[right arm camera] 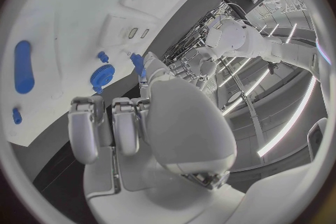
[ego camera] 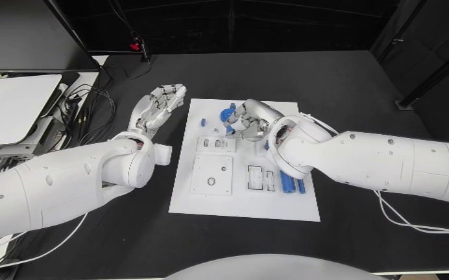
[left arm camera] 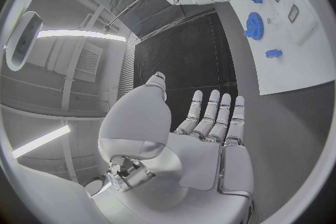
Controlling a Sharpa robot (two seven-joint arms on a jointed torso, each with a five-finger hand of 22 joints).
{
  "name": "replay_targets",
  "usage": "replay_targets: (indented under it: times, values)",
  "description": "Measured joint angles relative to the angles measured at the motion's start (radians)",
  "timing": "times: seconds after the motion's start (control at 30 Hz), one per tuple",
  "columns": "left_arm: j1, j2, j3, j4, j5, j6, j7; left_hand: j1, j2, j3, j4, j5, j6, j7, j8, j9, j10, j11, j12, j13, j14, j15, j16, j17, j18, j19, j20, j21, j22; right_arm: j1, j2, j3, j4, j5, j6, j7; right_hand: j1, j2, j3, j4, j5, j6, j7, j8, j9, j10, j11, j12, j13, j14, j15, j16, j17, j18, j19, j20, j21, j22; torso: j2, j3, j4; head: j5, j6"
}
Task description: Assemble the parts on the task board
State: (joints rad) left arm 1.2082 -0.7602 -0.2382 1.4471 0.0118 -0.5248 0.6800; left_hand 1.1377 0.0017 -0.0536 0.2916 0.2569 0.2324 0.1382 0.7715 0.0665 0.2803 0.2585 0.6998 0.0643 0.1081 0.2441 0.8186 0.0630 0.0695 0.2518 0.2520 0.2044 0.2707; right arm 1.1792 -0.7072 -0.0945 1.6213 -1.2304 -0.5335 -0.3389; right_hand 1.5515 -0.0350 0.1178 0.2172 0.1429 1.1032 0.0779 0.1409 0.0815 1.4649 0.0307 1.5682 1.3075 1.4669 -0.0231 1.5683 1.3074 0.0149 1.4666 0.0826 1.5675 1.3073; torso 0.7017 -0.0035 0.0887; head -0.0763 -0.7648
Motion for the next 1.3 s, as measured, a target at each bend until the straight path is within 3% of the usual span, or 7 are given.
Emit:
replay_targets:
  times: [0.47,0.73,0.87,1.07,1.3]
  values:
    - [0.0,0.001,0.0,0.0,0.0,0.0,0.0,0.0,0.0,0.0,0.0,0.0,0.0,0.0,0.0,0.0,0.0,0.0,0.0,0.0,0.0,0.0,0.0,0.0,0.0,0.0,0.0,0.0,0.0,-0.003,0.069,-0.001,-0.048,-0.004,0.018,-0.092,0.0,0.0,-0.003,-0.003,0.005,0.0,0.001,-0.01,-0.002,0.004,0.004,0.0,0.0,0.0,0.0,0.0,0.0,0.0,0.0,0.007,0.0,0.0,0.001,0.0007,0.0017,0.004,-0.007]
    - [0.0,0.002,0.0,-0.001,0.0,0.0,0.0,0.0,0.0,0.0,0.0,0.0,0.0,0.0,0.0,0.0,0.0,0.0,0.0,0.0,0.0,0.0,0.0,0.0,0.0,0.0,0.0,0.0,0.001,-0.023,0.079,-0.001,-0.064,-0.003,0.027,-0.119,-0.002,-0.002,-0.003,-0.003,0.005,0.0,0.001,-0.014,-0.004,0.0,0.007,0.0,0.0,0.0,0.0,0.0,0.0,0.0,0.0,0.007,0.0,0.0,0.001,0.0002,0.0008,0.003,-0.012]
    - [0.0,0.002,0.0,-0.001,0.0,0.0,0.0,0.0,0.0,0.0,0.0,0.0,0.0,0.0,0.0,0.0,0.0,0.0,0.0,0.0,0.0,0.0,0.004,0.0,0.0,0.0,0.0,0.0,0.001,-0.028,0.079,-0.001,-0.064,-0.002,0.029,-0.125,-0.007,-0.007,-0.006,-0.005,0.005,0.007,0.016,-0.016,-0.008,0.0,0.007,0.0,0.0,-0.003,0.003,0.0,0.0,0.0,0.0,0.007,0.0,0.0,0.001,0.0002,0.0001,0.002,-0.015]
    - [0.0,0.003,0.0,-0.002,0.0,0.0,0.0,0.0,0.0,0.0,0.0,0.0,0.0,0.0,0.0,0.0,0.0,0.0,0.0,0.0,0.0,0.0,0.004,0.0,0.0,0.0,0.0,0.0,0.001,-0.03,0.078,-0.001,-0.058,0.001,0.03,-0.129,-0.007,-0.007,-0.008,-0.008,0.005,0.01,0.026,-0.019,-0.008,0.0,0.007,0.0,0.0,-0.004,0.004,0.0,0.0,0.0,0.0,0.007,0.0,0.0,0.001,0.0002,0.0001,0.0,-0.016]
    - [0.0,0.003,0.0,-0.003,0.0,0.0,0.0,0.0,0.0,0.0,0.0,0.0,0.0,0.0,0.0,0.0,0.0,0.0,0.0,0.0,0.0,0.0,0.004,0.0,0.0,0.0,0.0,0.0,0.001,-0.031,0.081,-0.001,-0.057,0.002,0.032,-0.129,-0.012,-0.012,-0.008,-0.008,0.005,0.011,0.027,-0.021,-0.009,0.004,0.011,0.0,0.0,0.0,0.007,0.0,0.0,0.0,0.0,0.007,0.0,0.0,0.001,0.0002,0.0001,-0.002,-0.016]
